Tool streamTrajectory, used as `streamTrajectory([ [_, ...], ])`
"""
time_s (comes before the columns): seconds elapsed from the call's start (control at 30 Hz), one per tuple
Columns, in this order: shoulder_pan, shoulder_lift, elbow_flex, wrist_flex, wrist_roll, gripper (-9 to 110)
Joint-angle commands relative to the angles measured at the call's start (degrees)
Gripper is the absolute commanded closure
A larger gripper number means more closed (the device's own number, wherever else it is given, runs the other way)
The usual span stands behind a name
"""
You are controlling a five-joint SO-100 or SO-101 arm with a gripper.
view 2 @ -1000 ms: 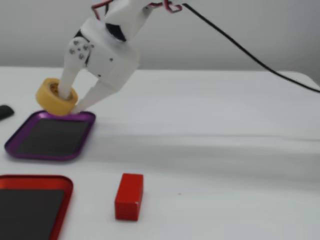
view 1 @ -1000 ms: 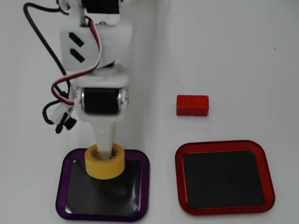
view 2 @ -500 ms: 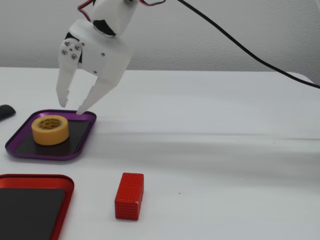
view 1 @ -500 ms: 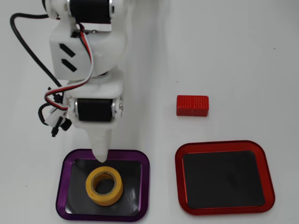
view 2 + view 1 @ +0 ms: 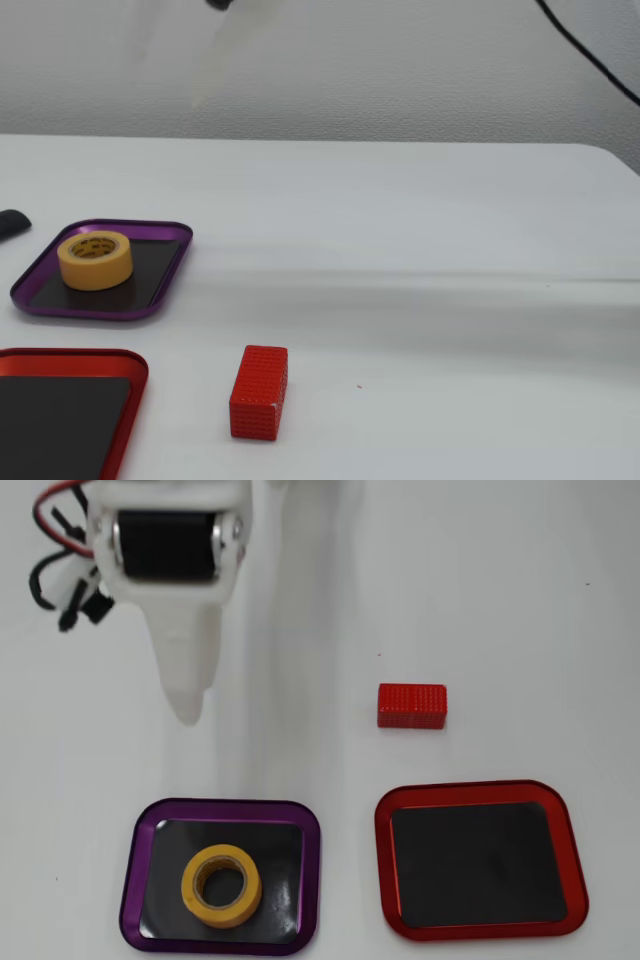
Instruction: Grasp a tape and put it in the right purple dish.
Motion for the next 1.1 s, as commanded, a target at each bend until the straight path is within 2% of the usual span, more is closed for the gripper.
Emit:
streamTrajectory([
  [0.0, 1.9, 9.1, -3.2, 2.4, 4.1, 90],
  [0.17, 4.0, 18.2, 12.0, 2.3, 3.3, 90],
  [0.5, 3.3, 45.2, 54.2, 0.9, 3.1, 91],
  [1.07, 3.2, 94.9, 123.5, -22.8, 3.9, 91],
])
